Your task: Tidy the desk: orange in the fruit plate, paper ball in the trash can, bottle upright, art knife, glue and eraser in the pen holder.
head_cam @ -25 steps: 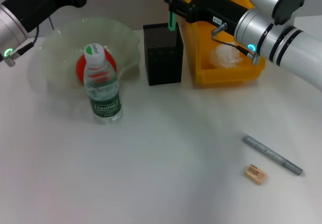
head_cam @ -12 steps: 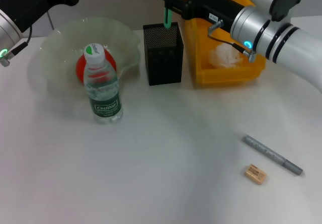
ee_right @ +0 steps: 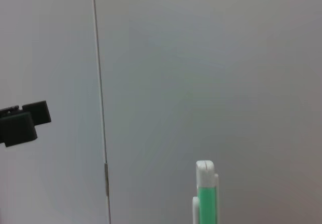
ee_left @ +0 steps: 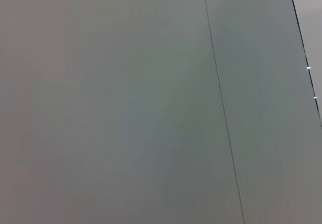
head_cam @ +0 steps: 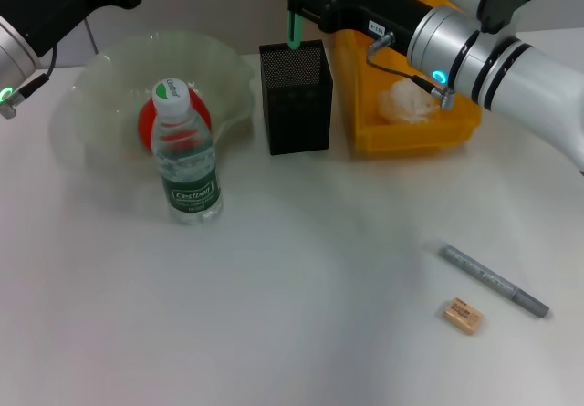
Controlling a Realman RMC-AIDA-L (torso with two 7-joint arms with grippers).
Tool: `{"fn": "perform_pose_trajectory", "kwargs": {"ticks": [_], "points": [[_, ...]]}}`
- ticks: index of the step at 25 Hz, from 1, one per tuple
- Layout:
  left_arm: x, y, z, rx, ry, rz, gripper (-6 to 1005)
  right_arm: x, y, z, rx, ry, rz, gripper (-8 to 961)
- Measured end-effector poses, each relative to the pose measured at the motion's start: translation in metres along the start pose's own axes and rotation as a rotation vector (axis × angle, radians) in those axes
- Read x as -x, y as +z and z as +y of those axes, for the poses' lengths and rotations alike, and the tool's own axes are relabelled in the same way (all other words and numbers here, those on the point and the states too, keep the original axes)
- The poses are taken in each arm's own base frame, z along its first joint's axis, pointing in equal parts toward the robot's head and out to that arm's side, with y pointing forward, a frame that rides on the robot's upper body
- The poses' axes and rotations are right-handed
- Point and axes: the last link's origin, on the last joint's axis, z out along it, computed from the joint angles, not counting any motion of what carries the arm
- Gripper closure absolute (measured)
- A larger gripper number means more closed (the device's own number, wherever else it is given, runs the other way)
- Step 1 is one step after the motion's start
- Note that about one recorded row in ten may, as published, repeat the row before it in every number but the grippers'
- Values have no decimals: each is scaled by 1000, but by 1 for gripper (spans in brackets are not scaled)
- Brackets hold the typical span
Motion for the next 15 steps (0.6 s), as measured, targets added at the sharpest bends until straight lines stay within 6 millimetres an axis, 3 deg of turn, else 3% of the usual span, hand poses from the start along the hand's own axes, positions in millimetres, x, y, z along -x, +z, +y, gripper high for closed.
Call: {"fn": "perform_pose_trajectory", "kwargs": {"ticks": [15], "points": [[-2,3,1,8,1,3,292,-8,2,-5,-44,-4,60,257]]}}
